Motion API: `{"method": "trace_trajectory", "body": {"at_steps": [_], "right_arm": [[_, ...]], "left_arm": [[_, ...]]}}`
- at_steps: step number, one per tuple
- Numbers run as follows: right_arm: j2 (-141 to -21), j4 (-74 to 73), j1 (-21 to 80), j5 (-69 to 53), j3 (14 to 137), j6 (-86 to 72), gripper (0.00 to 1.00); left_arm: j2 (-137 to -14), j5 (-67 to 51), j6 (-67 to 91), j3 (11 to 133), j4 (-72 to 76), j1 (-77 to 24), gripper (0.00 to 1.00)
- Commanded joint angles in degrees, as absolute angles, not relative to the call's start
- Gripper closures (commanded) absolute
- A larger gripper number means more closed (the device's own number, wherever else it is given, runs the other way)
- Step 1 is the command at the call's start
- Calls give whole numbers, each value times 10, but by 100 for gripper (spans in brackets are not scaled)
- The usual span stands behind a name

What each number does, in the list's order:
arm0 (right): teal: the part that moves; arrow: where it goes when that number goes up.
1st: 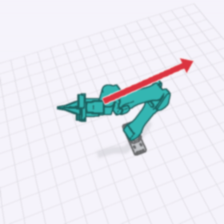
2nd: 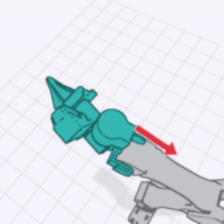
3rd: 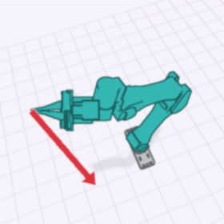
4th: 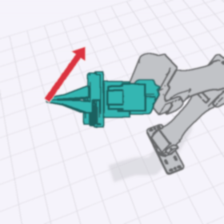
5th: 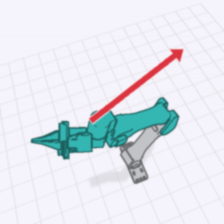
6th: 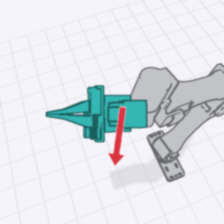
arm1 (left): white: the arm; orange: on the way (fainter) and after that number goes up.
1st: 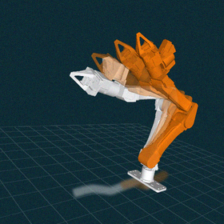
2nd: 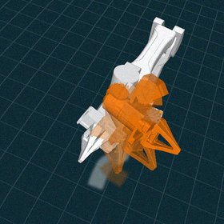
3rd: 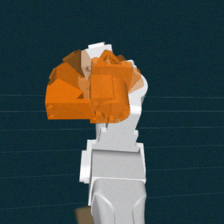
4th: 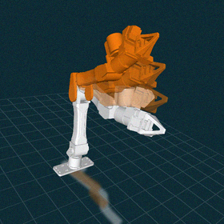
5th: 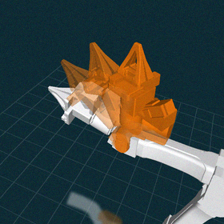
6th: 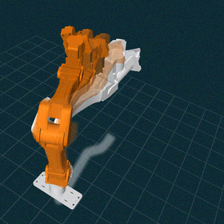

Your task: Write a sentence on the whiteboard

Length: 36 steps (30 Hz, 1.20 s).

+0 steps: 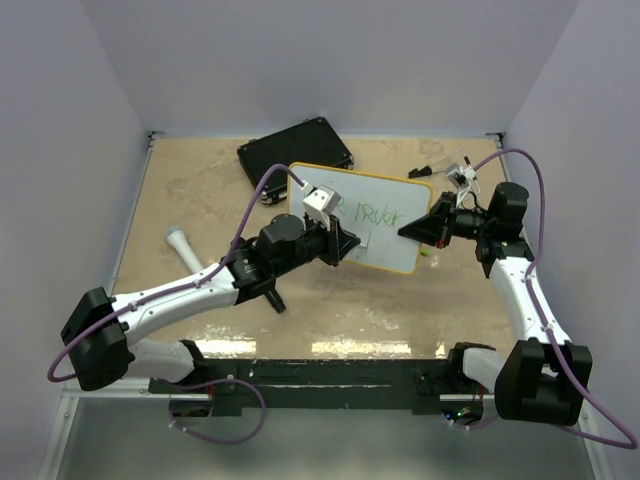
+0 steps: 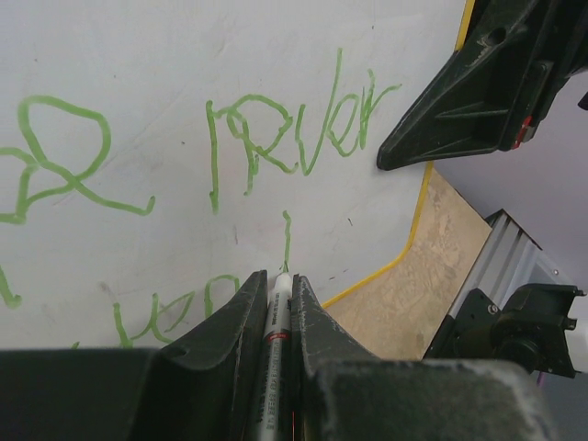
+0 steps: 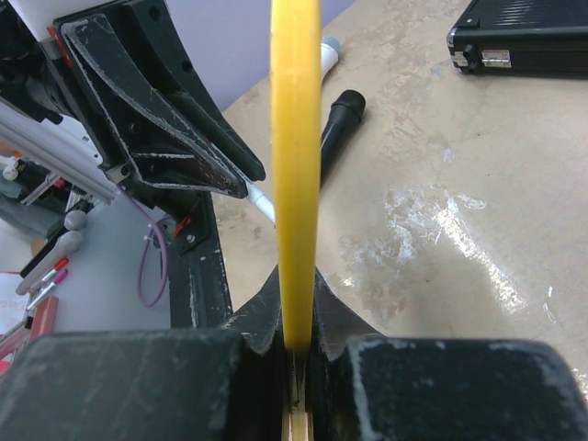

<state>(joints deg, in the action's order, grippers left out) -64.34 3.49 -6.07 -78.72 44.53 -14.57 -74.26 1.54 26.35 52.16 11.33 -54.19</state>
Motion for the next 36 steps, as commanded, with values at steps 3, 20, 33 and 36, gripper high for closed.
{"method": "trace_trajectory", "body": {"at_steps": [3,20,33,36], "right_arm": [[-623,61,-59,-831,450,-160,100],[-625,61,-60,-831,450,-160,100],[-623,62,-59,-831,449,-161,100],[-622,62,-59,-831,449,-161,100]], "left_arm": [[-730,52,247,544,132,-540,100],[-707,44,248,514,120,-524,100],[-704,19,253,494,102,-522,100],[-711,7,256,495,98,-523,100]]}}
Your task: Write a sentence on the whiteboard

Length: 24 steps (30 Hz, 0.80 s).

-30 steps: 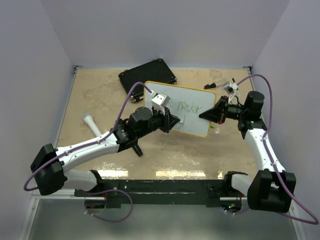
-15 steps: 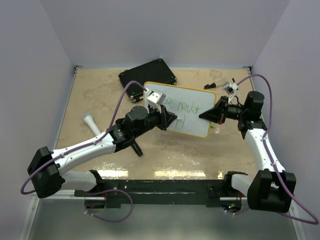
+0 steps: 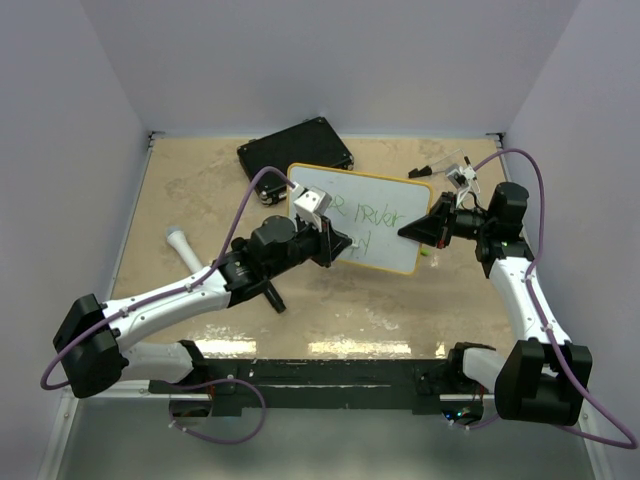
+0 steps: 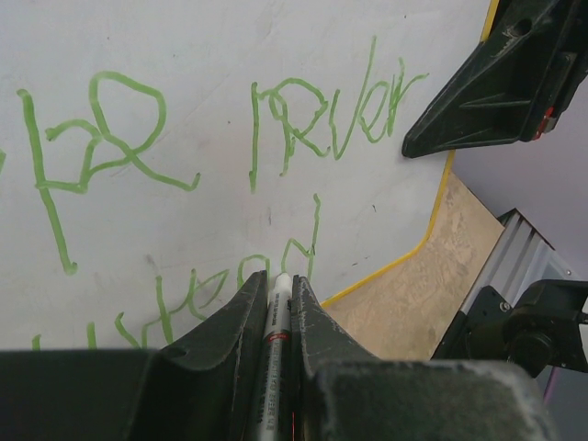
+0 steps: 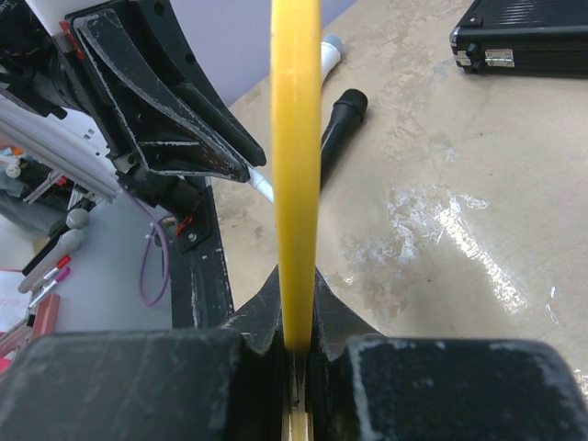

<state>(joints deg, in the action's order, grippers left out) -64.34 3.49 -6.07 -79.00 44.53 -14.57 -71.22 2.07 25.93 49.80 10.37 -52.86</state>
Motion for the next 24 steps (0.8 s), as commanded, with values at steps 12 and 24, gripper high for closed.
{"method": "trace_trajectory", "body": {"at_steps": [12,24], "right_arm": [[-622,62,-60,-831,449,-161,100],[-622,62,-59,-831,449,-161,100]], "left_arm": [[-732,-22,258,504,105,-523,100],[-741,-6,262,526,124,-523,100]]}}
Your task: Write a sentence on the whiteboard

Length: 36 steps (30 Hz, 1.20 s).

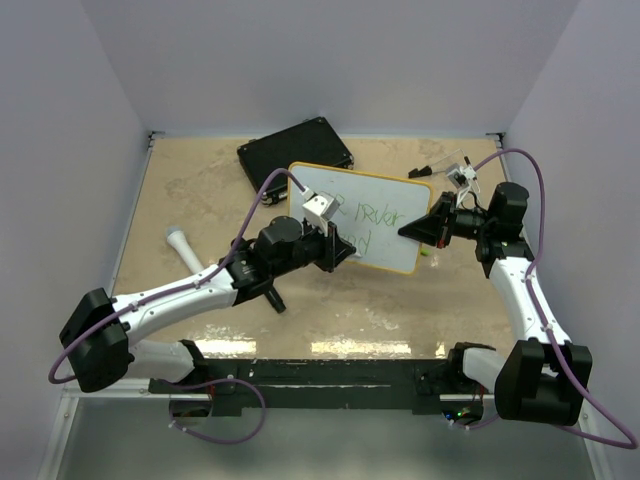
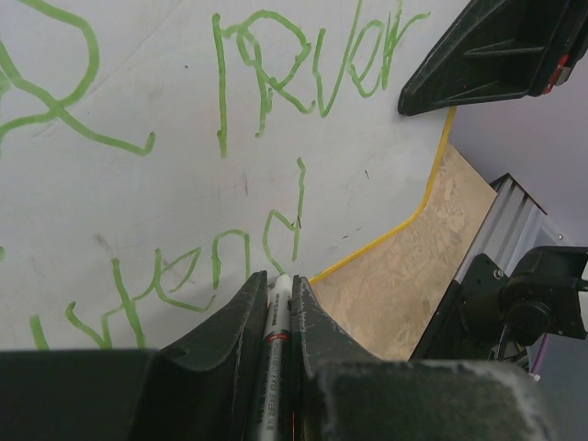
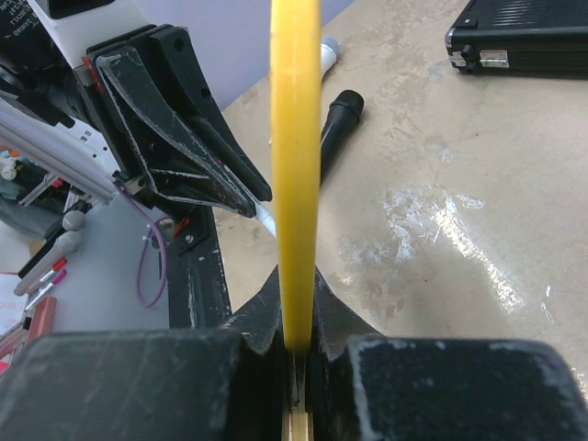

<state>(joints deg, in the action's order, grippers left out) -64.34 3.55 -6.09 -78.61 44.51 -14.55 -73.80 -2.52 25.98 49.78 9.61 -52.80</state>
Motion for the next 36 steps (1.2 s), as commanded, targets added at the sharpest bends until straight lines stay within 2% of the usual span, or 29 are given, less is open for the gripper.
{"method": "trace_trajectory", "body": {"at_steps": [1,36], "right_arm": [[-622,62,-59,-831,450,-161,100],[-623,64,-59,-831,448,-161,100]], "left_arm": [[-741,-4,261,527,126,-524,100],[-755,-19,262,531,107,-524,100]]}}
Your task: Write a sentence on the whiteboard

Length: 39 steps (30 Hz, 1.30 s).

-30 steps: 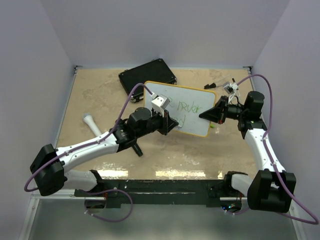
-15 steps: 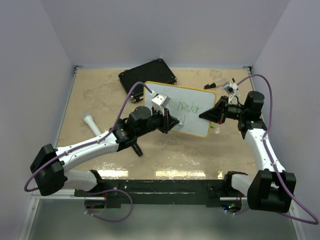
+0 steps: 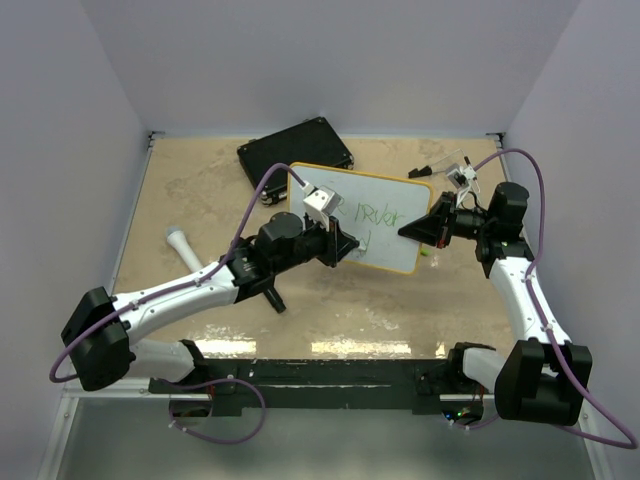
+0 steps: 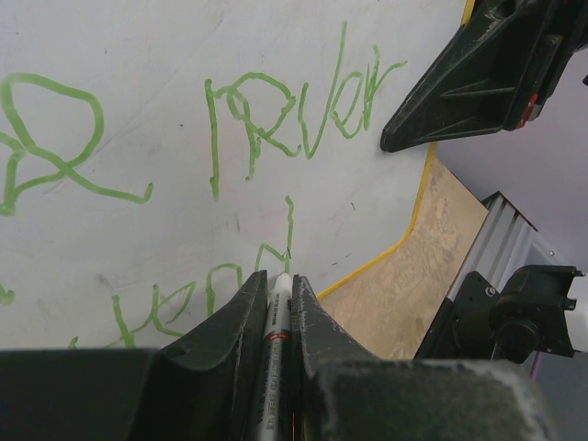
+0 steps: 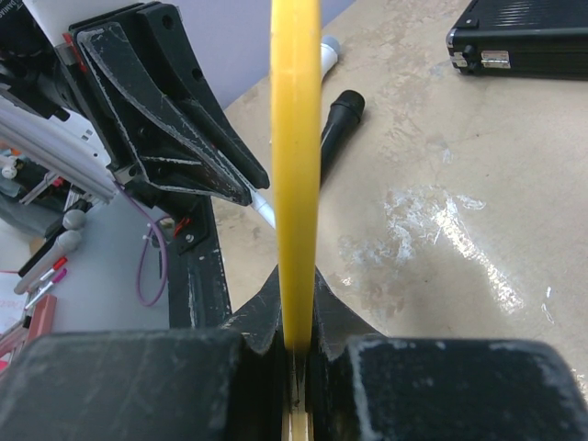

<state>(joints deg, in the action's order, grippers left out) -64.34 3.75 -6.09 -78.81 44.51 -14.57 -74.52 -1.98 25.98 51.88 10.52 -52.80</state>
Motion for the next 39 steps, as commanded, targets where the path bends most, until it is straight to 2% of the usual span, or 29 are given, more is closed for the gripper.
{"method": "trace_trajectory", "body": {"at_steps": [1,20,39], "right_arm": [[-623,63,-59,-831,448,-162,100],[-621,64,-59,-831,448,-161,100],[-621,66,-59,-827,446,-163,100]], "left_arm": [[-756,-20,264,531,105,-524,100],[-783,-40,267,565,113,-529,100],[-630,-40,267,531,88,-528,100]]}}
